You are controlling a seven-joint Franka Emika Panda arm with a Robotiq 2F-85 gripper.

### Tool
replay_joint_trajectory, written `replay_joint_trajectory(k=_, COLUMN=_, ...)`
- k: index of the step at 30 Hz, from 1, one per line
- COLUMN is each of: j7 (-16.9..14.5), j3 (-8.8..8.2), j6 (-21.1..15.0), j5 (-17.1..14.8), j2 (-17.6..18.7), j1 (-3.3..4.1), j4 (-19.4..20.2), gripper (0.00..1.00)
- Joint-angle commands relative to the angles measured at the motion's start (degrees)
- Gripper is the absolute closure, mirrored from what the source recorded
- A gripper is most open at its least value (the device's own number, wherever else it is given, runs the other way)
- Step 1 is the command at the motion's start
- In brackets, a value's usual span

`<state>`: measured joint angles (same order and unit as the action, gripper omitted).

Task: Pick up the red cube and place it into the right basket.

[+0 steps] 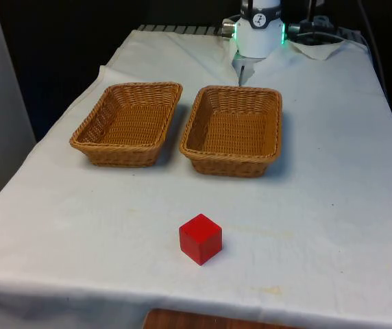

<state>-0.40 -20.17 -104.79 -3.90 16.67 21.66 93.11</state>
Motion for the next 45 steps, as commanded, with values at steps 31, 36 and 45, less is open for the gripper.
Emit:
replay_joint_trajectory(k=31, j7=1.55, j3=0.92, j6=-1.15, j5=-0.92, j2=7.1, j1=-0.06, j4=-5.9, gripper=0.0)
replay_joint_trajectory(k=36, j7=1.55, j3=0.92, j6=-1.09, j5=-0.86, j2=7.16, j1=-0.06, j4=-5.9, gripper=0.0)
replay_joint_trajectory(k=45, j7=1.49, j3=0.92, j6=-1.09, j5=-0.8, j2=7.16, j1=-0.06, j4=-5.96, gripper=0.0)
